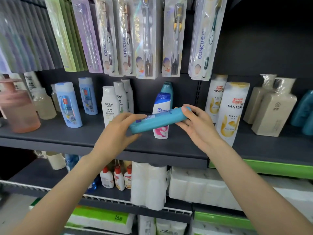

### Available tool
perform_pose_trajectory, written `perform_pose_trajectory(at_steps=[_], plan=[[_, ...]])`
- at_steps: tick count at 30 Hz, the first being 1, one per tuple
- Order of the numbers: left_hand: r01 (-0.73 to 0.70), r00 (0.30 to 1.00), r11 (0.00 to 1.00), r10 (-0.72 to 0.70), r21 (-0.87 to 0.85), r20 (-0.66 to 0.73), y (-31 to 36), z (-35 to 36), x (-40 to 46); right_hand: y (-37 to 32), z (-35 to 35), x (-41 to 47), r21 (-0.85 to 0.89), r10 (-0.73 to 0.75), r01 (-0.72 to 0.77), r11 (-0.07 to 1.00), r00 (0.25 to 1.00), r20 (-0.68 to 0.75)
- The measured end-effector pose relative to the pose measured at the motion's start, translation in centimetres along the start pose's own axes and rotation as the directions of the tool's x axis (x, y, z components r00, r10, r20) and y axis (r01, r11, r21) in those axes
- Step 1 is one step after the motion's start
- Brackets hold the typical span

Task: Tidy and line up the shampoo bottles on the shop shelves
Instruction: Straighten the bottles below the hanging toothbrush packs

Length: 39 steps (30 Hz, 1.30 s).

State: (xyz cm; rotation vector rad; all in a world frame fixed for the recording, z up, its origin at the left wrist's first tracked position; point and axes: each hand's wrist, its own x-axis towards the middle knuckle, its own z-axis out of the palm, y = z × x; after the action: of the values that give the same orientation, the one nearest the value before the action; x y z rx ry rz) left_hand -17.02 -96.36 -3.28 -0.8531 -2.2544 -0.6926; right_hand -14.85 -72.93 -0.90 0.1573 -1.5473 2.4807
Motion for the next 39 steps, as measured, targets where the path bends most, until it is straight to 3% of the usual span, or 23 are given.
perform_pose_trajectory(at_steps=[6,13,15,18,23,29,34,37,39], plan=[[-0.153,0.985,0.966,0.166,0.209,-0.048,-0.6,-0.2,0.1,0.2,-1.4,-0.5,0.004,0.006,-0.006,1.0,0.997,0.079],[-0.196,0.974,0.958,0.215,0.207,-0.069,-0.6,0.5,0.2,0.2,-2.1,-1.0,0.043,-0.003,-0.002,0.999,0.993,0.117],[-0.179,0.979,0.974,0.19,0.136,-0.072,-0.5,0.4,0.2,0.2,-2.0,-1.0,0.041,-0.013,0.009,0.999,0.994,0.105],[-0.048,0.997,0.996,0.043,-0.079,-0.057,0.0,0.0,0.5,0.0,-1.9,-0.8,0.033,-0.029,0.027,0.999,0.997,0.071],[0.19,0.982,0.909,-0.18,-0.372,0.063,0.5,-0.3,0.7,0.0,-1.3,-0.6,0.003,-0.074,0.074,0.997,0.994,0.079],[0.303,0.952,0.731,-0.199,-0.611,0.235,0.6,-0.7,0.8,0.0,0.3,-0.7,-0.108,-0.106,0.109,0.988,0.994,0.037],[0.412,0.908,0.597,-0.208,-0.688,0.363,0.2,-0.5,0.6,0.7,1.9,-0.6,-0.057,-0.106,0.108,0.993,0.994,0.034],[0.436,0.894,0.573,-0.19,-0.694,0.405,-0.2,-0.2,0.6,0.8,2.4,-0.6,-0.073,-0.136,0.136,0.988,0.991,0.009],[0.431,0.889,0.612,-0.163,-0.663,0.427,-0.6,0.0,0.8,0.6,2.5,-0.7,-0.147,-0.168,0.165,0.975,0.986,-0.008]])
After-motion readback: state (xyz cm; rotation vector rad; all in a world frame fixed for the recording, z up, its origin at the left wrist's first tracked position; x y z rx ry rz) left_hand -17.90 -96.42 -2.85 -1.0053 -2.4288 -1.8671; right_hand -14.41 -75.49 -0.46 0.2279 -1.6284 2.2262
